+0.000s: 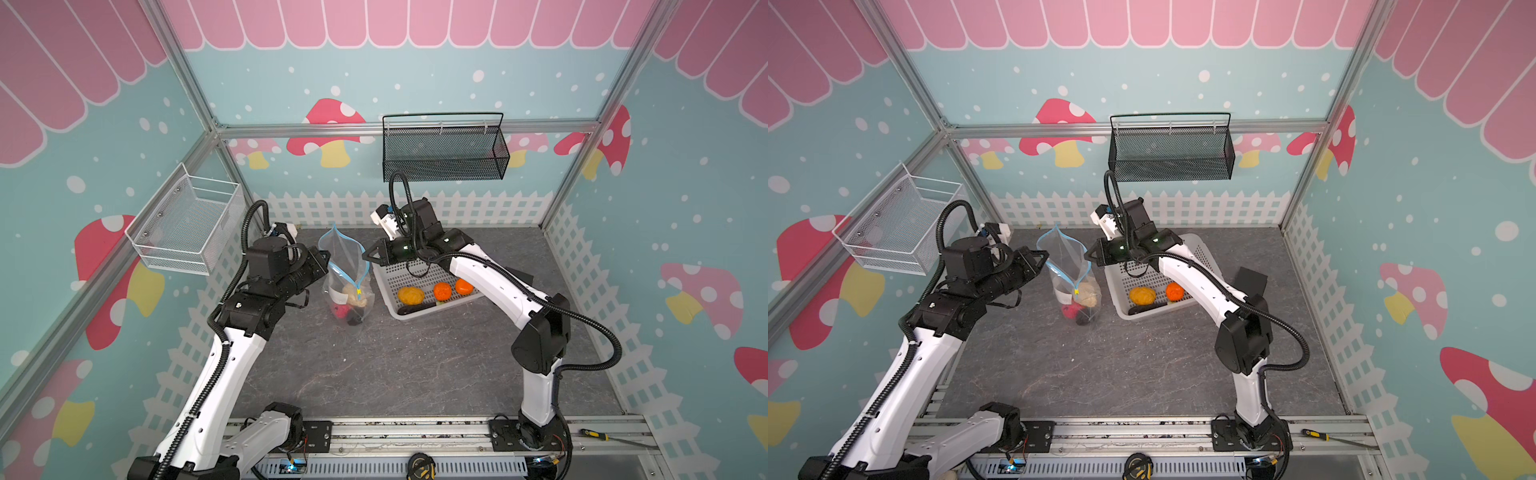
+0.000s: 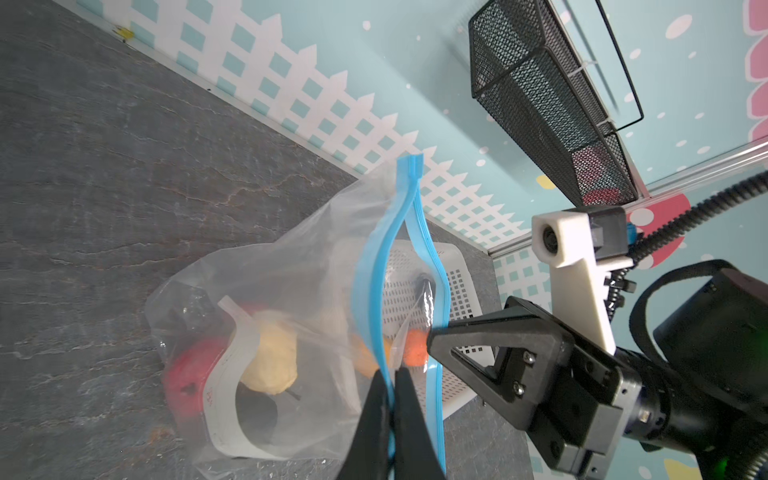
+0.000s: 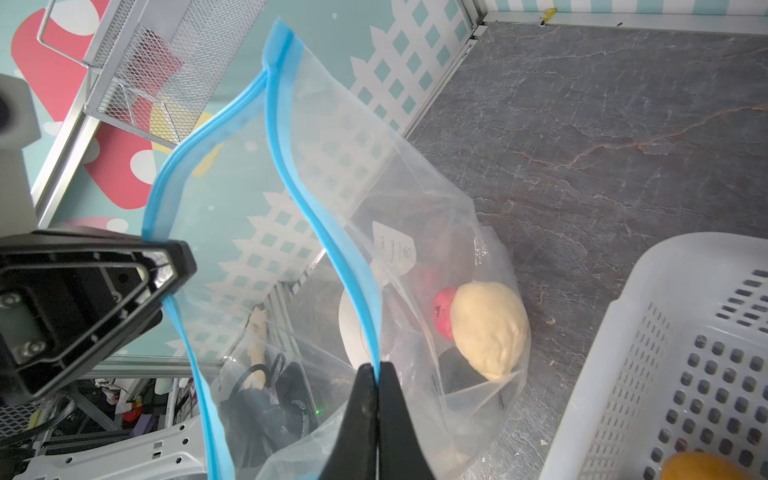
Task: Place the food in the zip-top bag and seal the zipper
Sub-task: 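Lift the bag upright with both grippers holding the zipper edges, then release the zipper edge with the right gripper and move over the basket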
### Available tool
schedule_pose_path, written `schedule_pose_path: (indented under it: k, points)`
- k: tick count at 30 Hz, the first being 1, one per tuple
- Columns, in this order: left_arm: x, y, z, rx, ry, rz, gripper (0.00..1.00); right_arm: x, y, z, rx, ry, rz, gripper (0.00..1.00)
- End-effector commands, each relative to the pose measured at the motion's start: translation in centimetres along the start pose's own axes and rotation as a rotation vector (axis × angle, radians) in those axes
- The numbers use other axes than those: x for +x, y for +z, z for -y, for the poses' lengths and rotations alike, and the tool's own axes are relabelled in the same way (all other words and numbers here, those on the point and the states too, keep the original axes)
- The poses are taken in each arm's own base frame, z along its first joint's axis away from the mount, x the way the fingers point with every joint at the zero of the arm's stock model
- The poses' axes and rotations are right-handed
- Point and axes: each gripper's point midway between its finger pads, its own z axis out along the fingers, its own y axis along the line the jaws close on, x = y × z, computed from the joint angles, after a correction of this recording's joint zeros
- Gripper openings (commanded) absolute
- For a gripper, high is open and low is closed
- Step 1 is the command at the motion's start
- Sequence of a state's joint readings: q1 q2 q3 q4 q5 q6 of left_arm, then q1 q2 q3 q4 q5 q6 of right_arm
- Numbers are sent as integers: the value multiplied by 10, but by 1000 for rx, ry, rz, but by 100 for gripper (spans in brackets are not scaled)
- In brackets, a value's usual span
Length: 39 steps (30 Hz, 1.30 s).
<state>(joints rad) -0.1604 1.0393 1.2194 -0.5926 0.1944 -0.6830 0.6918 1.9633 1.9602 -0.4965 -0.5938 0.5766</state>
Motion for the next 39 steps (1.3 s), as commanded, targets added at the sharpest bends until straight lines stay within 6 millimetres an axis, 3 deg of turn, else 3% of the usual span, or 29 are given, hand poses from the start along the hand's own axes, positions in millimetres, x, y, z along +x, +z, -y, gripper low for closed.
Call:
schedule_pose_path:
  k: [1, 6, 10, 20, 29, 36, 37, 39]
  points:
    - [-22, -21, 7, 3, 28, 69, 0, -3, 7, -11, -42, -23, -1, 1]
    - [-32, -27, 2, -25, 54, 84, 0, -1, 15, -16, -72, -20, -8, 2]
    - [-28, -17, -7, -59, 71, 52, 0, 13, 26, -9, -89, 7, -39, 2]
    - [21, 40, -38, -57, 29, -142, 0, 48, 37, 22, -53, 56, -83, 7]
    - [59, 77, -24, 10, 48, -253, 0, 46, 25, 38, -22, 43, -56, 22]
    - [72, 87, -28, 4, 39, -284, 0, 50, 11, 52, 15, 15, -49, 38]
    - [74, 89, -28, 4, 39, -290, 0, 43, -3, 44, 20, -12, -22, 40]
    - [79, 91, -29, 6, 39, -305, 0, 42, -17, 50, 55, -28, -6, 43]
